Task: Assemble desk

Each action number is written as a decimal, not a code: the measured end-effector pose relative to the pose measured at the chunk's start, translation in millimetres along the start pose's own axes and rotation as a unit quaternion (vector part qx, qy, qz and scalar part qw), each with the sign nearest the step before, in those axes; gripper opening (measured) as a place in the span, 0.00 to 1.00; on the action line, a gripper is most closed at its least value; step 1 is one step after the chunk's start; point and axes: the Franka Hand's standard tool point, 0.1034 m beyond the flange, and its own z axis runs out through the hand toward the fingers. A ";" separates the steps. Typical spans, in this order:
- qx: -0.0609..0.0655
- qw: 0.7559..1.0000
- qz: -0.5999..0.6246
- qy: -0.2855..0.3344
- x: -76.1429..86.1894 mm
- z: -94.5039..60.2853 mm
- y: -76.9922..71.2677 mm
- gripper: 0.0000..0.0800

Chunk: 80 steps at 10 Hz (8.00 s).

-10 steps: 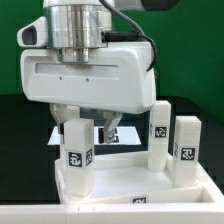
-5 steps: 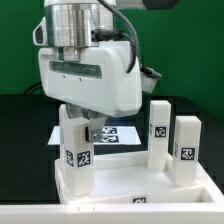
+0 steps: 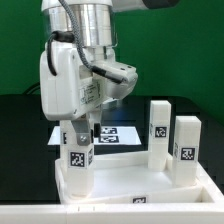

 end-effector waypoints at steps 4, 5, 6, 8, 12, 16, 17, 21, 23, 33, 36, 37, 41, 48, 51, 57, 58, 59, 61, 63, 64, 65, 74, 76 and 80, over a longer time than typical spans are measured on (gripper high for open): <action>-0.006 0.949 -0.314 -0.003 1.9 -3.6 3.7 0.59; -0.005 0.928 -0.372 -0.005 3.0 -5.2 5.0 0.73; -0.006 0.921 -0.388 -0.003 4.0 -4.3 5.3 0.73; -0.007 0.888 -0.459 -0.002 5.4 -4.0 5.2 0.81; -0.018 0.738 -0.674 0.008 11.1 -4.7 3.6 0.81; -0.018 0.795 -0.606 0.010 12.8 -4.4 3.6 0.36; -0.017 0.830 -0.557 0.011 12.5 -4.2 3.8 0.36; 0.001 0.980 -0.200 -0.003 9.3 -2.7 2.2 0.36; 0.005 0.995 -0.098 -0.023 9.5 -3.3 0.4 0.36; -0.023 0.837 -0.546 -0.020 11.4 -6.1 4.8 0.81; 0.009 0.669 -0.740 0.066 15.6 -16.9 -21.1 0.81; 0.004 0.683 -0.728 0.059 16.6 -13.4 -15.3 0.81; 0.010 0.762 -0.645 0.057 16.9 -12.6 -15.5 0.35; 0.020 0.943 -0.330 0.035 28.4 -12.8 -13.8 0.36; 0.016 0.974 -0.226 0.029 28.5 -12.5 -11.2 0.36; 0.019 1.000 0.011 -0.008 22.5 -10.5 -5.4 0.41; 0.011 0.996 -0.091 -0.001 21.6 -8.9 -2.5 0.64; 0.008 0.983 -0.186 0.000 17.9 -8.2 -1.9 0.64; 0.007 0.964 -0.265 0.000 16.9 -7.0 -1.1 0.80; 0.006 0.942 -0.336 0.003 18.1 -6.9 -1.2 0.81; -0.003 0.911 -0.412 0.011 18.2 -5.5 0.3 0.81; -0.018 0.862 -0.506 0.022 16.9 -2.5 2.6 0.81; -0.031 0.966 -0.255 0.022 17.1 -2.6 8.2 0.36; -0.011 0.999 -0.052 0.004 11.1 0.2 7.6 0.36; -0.001 0.997 0.077 -0.003 15.4 0.1 5.7 0.36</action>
Offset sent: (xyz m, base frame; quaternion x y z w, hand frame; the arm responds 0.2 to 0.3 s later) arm -0.0056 0.0228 0.0138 -0.0085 -0.0784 -0.5135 0.8545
